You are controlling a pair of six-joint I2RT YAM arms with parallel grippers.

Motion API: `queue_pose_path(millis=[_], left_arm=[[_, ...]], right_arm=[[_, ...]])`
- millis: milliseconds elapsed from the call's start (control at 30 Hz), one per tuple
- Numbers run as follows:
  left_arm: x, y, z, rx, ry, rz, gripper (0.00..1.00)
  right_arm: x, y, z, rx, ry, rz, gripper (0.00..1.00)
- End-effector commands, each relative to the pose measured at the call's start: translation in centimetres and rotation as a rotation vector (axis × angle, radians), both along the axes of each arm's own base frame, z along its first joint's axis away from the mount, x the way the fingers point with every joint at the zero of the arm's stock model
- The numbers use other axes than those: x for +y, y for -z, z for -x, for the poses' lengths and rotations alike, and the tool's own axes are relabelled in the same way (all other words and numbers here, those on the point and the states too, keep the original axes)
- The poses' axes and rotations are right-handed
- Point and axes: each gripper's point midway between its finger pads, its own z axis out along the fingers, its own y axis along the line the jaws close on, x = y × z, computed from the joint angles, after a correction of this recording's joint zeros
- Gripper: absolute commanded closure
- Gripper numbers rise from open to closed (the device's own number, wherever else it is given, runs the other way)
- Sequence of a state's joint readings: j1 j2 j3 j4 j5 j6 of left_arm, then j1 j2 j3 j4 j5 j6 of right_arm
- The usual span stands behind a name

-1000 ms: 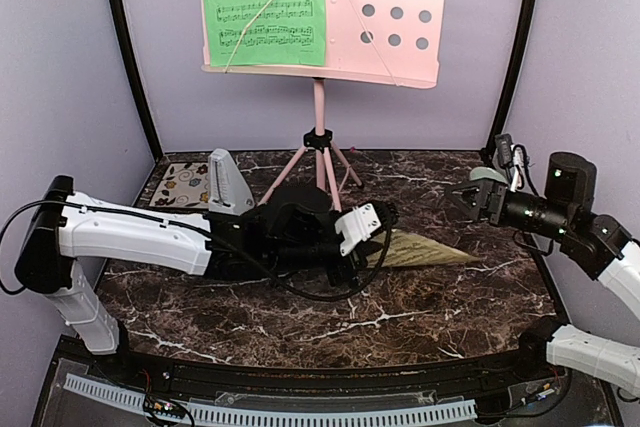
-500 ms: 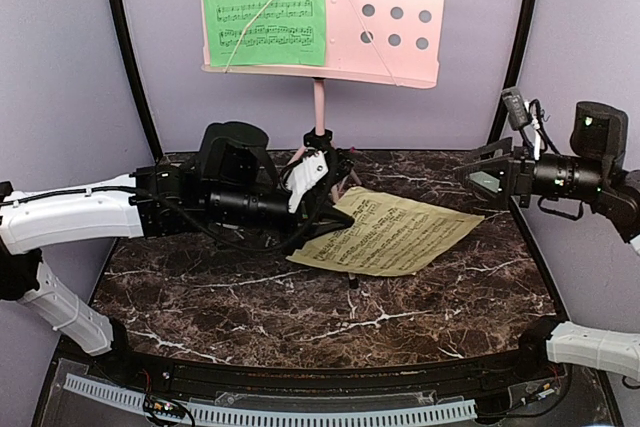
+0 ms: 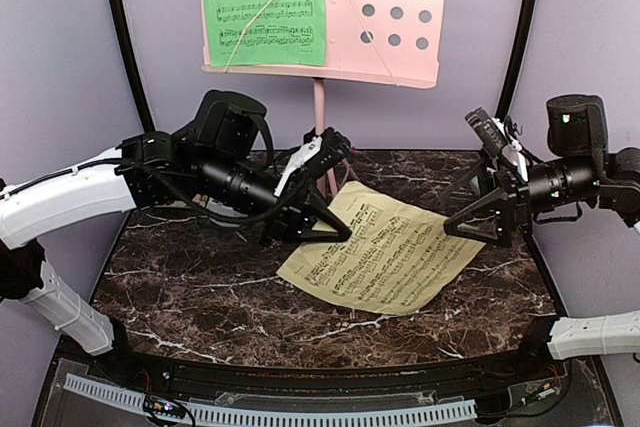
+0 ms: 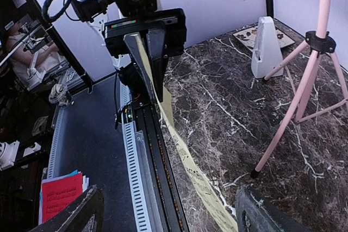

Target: Set up the instrument practice props

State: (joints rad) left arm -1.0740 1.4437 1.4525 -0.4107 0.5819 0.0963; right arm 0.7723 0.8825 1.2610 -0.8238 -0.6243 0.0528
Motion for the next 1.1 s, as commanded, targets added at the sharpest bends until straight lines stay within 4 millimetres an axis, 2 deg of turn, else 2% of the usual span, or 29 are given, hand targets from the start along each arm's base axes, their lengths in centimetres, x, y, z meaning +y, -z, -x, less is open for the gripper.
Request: queue_pose_path(millis=[0,300,533,633,767,800,867,933,967,1067], left_arm=[[0.0,-1.9,2.8,0.174,0.142,0.026,1.00],[-1.0,-3.0,3.2,0.299,0.184,0.008,1.00],[-1.4,-3.2,3.1,0.305,0.187,0.012,1.00],[-1.6,-3.0,2.7,0.292,0.172,0.004,1.00],[-1.8,-3.1,1.3,0.226,0.100,0.010,0.97],[-1.8,-3.3,1.0,0.204,0.080,0.019,0.97],[-1.6,-4.1,-0.5,0.134,-0.013,0.053,0.86],[-0.9,-5.0,-1.8,0.077,-0.106,0.103,0.69],[-0.4,-4.7,-2.5,0.064,-0.163,0.114,0.60],[1.6,-5.5,-4.3,0.033,-0.315,0.204,0.36]], right_arm=[[0.8,-0.8,1.6,-0.018,-0.076,-0.005,0.17],[3.2,0.0,4.1,0.015,-0.204,0.011,0.29],[3.7,0.4,5.1,0.032,-0.237,0.024,0.60],[3.8,0.3,5.0,0.040,-0.229,0.030,0.74],[3.9,0.2,4.2,0.036,-0.186,0.048,1.00],[3.9,0.1,3.9,0.028,-0.166,0.049,1.00],[3.7,-0.5,3.3,0.003,-0.126,0.037,1.00],[3.4,-1.7,2.6,-0.034,-0.076,0.003,1.00],[3.3,-2.6,2.3,-0.056,-0.053,-0.022,1.00],[3.2,-5.5,1.4,-0.116,0.001,-0.110,1.00]])
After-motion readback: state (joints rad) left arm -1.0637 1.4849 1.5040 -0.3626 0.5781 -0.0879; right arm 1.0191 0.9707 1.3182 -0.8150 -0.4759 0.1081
